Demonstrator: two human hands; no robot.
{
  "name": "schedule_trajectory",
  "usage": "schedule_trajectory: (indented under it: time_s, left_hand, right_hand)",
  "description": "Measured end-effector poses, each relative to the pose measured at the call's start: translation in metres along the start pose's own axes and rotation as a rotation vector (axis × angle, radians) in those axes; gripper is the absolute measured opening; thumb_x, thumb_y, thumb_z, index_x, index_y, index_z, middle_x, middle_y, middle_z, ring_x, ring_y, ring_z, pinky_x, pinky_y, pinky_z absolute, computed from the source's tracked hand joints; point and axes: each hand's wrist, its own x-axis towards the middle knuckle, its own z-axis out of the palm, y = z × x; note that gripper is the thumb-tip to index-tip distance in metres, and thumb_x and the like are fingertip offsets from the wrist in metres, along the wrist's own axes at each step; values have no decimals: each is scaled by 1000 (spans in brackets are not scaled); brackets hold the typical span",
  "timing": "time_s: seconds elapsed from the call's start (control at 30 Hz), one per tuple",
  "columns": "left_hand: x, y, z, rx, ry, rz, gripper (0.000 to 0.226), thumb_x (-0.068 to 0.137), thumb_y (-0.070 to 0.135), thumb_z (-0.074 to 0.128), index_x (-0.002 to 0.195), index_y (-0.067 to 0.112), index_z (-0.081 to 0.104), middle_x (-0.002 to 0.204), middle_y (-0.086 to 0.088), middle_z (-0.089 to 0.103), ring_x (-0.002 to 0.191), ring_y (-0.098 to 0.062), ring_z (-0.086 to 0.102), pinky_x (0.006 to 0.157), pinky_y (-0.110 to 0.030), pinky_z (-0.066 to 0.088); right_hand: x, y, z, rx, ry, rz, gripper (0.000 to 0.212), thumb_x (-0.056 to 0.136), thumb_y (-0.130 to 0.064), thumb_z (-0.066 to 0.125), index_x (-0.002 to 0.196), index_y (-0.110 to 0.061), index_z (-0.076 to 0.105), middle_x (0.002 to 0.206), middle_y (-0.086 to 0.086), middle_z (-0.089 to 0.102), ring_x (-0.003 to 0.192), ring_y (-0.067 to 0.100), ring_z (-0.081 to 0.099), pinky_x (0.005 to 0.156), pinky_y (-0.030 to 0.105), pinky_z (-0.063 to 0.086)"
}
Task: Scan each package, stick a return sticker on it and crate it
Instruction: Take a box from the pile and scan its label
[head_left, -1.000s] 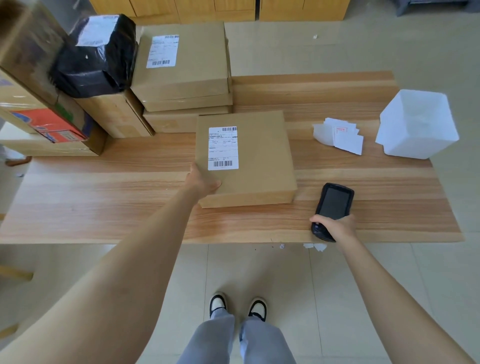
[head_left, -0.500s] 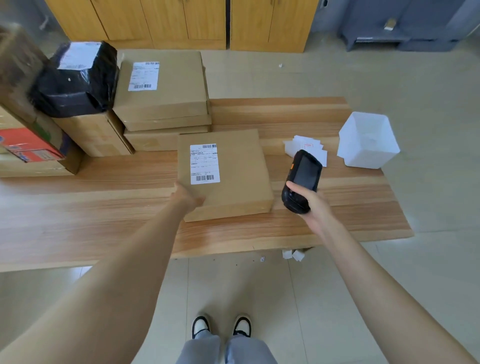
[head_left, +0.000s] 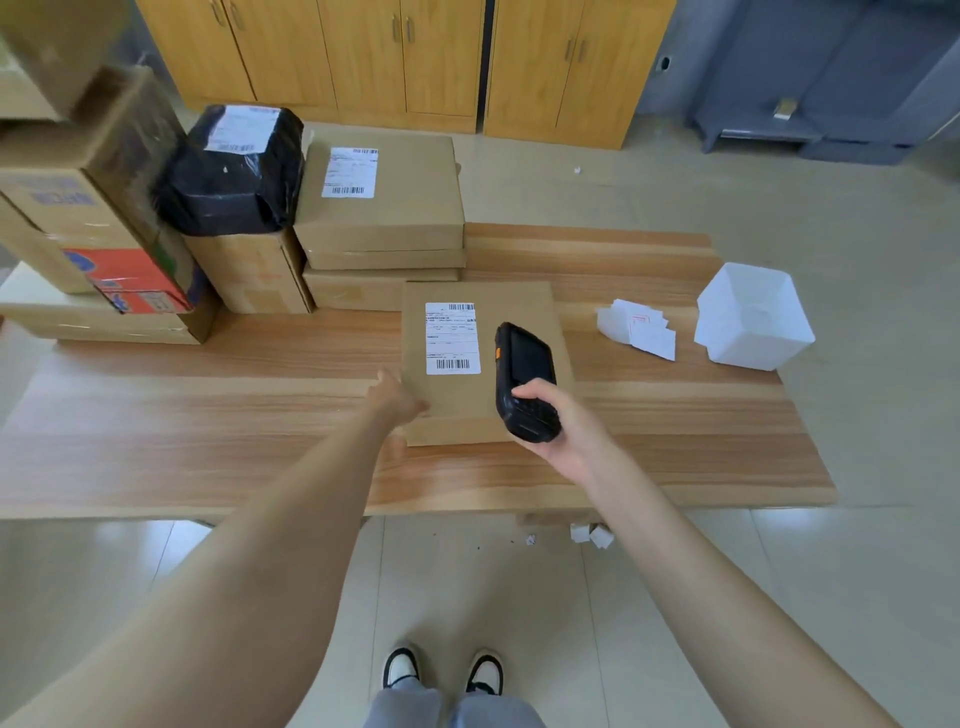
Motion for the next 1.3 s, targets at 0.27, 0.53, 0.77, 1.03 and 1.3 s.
schedule_trajectory:
  time_s: [0.27, 0.53, 0.77, 1.03, 1.3]
  left_hand:
    - [-7, -7, -3, -26, -58, 1, 96, 88, 19, 65, 150, 5, -6, 149, -21, 32, 136, -35, 33, 111, -43, 31]
    - [-6, -11, -9, -4, -71, 2, 88, 91, 20, 62, 151, 4, 0, 144, -20, 39, 130, -33, 41, 103, -38, 37]
    - [-4, -7, -16, -22, -95, 6, 86, 89, 18, 64, 150, 5, 5, 147, -21, 33, 133, -35, 37, 105, -40, 36]
    - [1, -8, -21, 7, -100, 10, 77, 91, 17, 61, 148, 5, 10, 144, -20, 37, 129, -34, 40, 99, -38, 39]
    - [2, -7, -23, 27, -120, 11, 79, 92, 18, 61, 149, 6, 8, 145, -19, 37, 129, -35, 41, 99, -40, 41]
  right_hand:
    - [-4, 25, 28, 28, -62, 81, 12, 82, 5, 60, 92, 3, 64, 87, 15, 65, 81, 27, 64, 89, 43, 53]
    - [-14, 25, 50, 245, -30, 164, 18, 80, 5, 63, 97, 5, 57, 94, 23, 63, 83, 33, 65, 67, 35, 60]
    - [-13, 30, 57, 80, 28, 172, 30, 80, 3, 64, 108, 2, 55, 90, 21, 65, 74, 30, 69, 61, 32, 59]
    - [-10, 29, 63, 23, 61, 174, 21, 81, 5, 62, 100, 1, 55, 85, 21, 64, 71, 30, 67, 59, 31, 59]
    - [-7, 25, 64, 64, 75, 181, 16, 79, 5, 65, 93, 2, 57, 89, 21, 63, 76, 31, 66, 56, 31, 59]
